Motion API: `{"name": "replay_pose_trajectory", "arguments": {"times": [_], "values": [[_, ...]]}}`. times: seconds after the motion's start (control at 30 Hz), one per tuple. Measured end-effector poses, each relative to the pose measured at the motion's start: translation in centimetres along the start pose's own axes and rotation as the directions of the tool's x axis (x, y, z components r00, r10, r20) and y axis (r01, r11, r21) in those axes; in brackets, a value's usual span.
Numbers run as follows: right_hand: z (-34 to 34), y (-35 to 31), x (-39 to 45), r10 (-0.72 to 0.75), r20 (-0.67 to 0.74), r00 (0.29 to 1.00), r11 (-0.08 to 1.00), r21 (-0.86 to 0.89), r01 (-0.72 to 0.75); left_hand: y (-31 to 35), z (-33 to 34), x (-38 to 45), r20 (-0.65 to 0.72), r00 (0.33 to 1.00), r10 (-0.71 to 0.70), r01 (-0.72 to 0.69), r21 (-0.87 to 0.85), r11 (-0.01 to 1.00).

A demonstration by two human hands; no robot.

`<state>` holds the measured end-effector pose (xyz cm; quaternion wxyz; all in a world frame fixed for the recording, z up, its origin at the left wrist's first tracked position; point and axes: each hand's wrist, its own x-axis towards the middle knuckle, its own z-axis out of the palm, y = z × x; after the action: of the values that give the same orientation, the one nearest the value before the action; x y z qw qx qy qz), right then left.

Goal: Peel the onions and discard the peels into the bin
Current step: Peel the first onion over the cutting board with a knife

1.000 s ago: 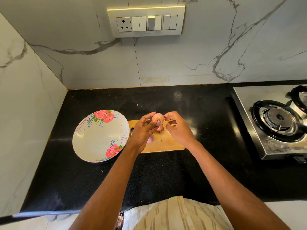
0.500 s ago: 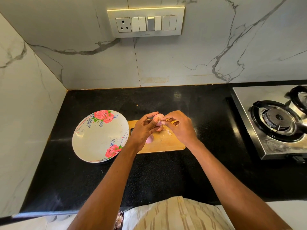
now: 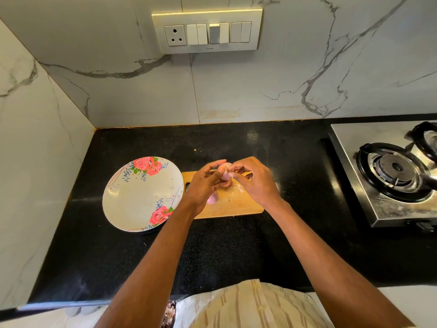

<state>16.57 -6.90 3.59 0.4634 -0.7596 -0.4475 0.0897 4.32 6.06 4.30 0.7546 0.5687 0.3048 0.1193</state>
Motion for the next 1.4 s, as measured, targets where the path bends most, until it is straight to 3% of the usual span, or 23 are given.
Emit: {"name": "replay_pose_trajectory", "arguments": {"times": [0.2,0.37,0.53,0.93,1.1,1.4], "values": [[0.0,0.3,-0.1,0.031,0.010,0.999,0.999,0.012,-0.031,0.0,0.3,-0.2,0.014,1.000,-0.013,0.013,-0.045,0.999],[-0.2,-0.3,-0.2,0.180,-0.016,0.984,0.965,0.194,-0.174,-0.3,0.2,0.1,-0.002,1.000,-0.016,0.015,-0.088,0.996],[0.0,-0.3,-0.2,0.221,-0.041,0.974,0.958,0.198,-0.209,0.0,0.4,0.0,-0.011,1.000,-0.002,0.001,-0.104,0.995],[0.3,-0.1,-0.3,0.276,-0.096,0.956,0.948,0.192,-0.254,-0.1,0.8,-0.4,-0.025,1.000,0.008,-0.011,-0.128,0.992],[-0.1,-0.5,-0.1,0.265,-0.025,0.964,0.930,0.270,-0.248,0.2,0.7,-0.4,-0.025,0.999,0.021,-0.024,-0.135,0.990],[0.1,-0.2,-0.1,0.251,-0.063,0.966,0.954,0.188,-0.235,0.0,0.7,-0.3,-0.023,1.000,0.005,-0.008,-0.119,0.993]]}}
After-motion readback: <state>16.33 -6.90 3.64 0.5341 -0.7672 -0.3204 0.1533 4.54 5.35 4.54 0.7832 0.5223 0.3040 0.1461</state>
